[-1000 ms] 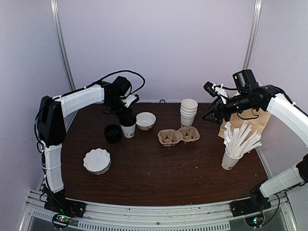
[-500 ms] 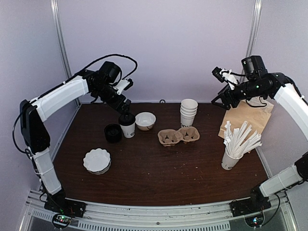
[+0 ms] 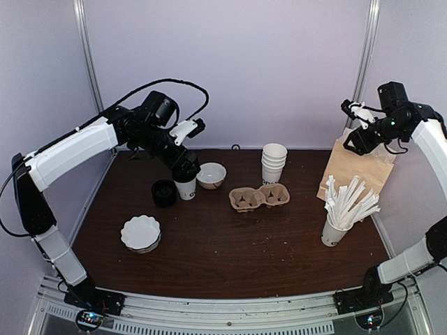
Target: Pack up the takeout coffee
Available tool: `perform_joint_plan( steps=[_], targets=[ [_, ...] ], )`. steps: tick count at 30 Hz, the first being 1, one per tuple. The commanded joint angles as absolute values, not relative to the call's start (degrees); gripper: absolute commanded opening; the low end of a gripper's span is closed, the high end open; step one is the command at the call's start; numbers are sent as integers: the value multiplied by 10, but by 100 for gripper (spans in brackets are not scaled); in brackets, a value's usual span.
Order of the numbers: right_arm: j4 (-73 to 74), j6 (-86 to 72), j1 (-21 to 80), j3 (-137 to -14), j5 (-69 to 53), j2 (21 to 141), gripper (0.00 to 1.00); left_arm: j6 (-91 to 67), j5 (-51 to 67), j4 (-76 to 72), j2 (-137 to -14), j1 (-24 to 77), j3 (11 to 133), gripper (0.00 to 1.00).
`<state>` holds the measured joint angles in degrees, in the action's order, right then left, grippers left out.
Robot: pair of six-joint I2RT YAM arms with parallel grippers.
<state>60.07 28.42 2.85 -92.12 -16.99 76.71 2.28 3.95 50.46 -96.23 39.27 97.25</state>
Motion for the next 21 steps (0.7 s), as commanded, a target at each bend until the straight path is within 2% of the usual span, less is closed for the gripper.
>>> perform_joint_plan(
  steps=[1,8,12,15,21],
  targets=[
    [639,302,-14,-929,-163,754,54,25,66,481,-966,393,966,92],
    [721,316,-22,-989,-283,722,51,27,75,490,-976,393,968,92],
    [722,304,-28,-1000,-290,703,48,25,84,490,-981,393,971,91],
    [720,304,-33,-1001,-246,715,47,23,93,492,-985,393,974,91],
    [788,318,-77,-1066,-200,818,62,24,103,493,-984,395,973,90]
  ],
)
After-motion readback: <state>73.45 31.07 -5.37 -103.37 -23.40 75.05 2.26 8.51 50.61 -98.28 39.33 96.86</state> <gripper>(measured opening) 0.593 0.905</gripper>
